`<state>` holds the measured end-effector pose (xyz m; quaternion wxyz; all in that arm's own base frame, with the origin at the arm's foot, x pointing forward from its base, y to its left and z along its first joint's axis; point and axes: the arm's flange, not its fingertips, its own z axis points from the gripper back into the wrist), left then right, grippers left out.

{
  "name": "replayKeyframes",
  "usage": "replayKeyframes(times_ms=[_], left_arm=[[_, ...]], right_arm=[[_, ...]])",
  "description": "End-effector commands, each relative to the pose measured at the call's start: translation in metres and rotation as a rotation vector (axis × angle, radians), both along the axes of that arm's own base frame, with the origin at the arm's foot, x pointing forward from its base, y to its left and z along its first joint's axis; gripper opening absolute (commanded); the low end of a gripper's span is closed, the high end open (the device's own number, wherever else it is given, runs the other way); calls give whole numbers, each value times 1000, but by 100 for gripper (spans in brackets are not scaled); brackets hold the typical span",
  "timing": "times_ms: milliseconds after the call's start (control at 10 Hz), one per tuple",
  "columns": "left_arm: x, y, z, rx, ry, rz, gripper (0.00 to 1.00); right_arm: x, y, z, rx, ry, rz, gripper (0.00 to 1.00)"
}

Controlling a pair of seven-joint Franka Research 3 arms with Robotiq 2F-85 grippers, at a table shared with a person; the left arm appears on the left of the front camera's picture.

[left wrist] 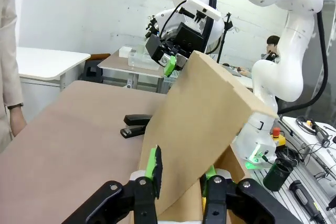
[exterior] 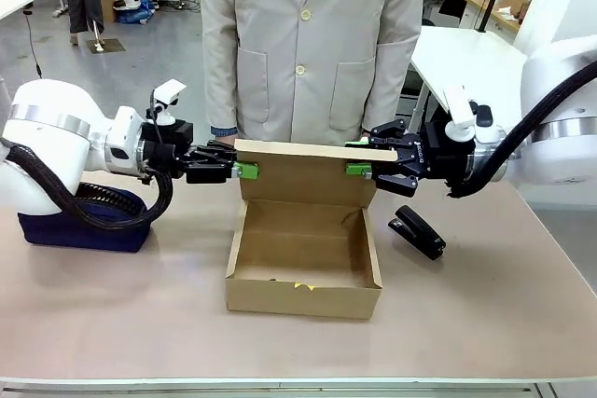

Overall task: Pack the item into the box.
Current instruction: Close the Mailer Box.

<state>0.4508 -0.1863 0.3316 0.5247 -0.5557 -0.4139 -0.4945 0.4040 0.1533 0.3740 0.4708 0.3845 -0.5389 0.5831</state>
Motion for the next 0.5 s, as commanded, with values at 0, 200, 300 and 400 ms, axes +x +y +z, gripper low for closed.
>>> replayKeyframes(times_ms=[0, 200, 300, 400], left_arm=[[-3, -14, 7, -11, -54, 17, 40], [-6, -13, 9, -16, -62, 4, 98], [-8, -9, 10, -12, -70, 2, 100], [-11, -6, 11, 2, -84, 2, 100]], right_arm=[[-9, -2, -80, -9, -28, 36, 41], [-10, -6, -78, -23, -15, 49, 92], [-12, -9, -76, -29, -11, 53, 100], [-13, -14, -72, -24, -13, 55, 97]])
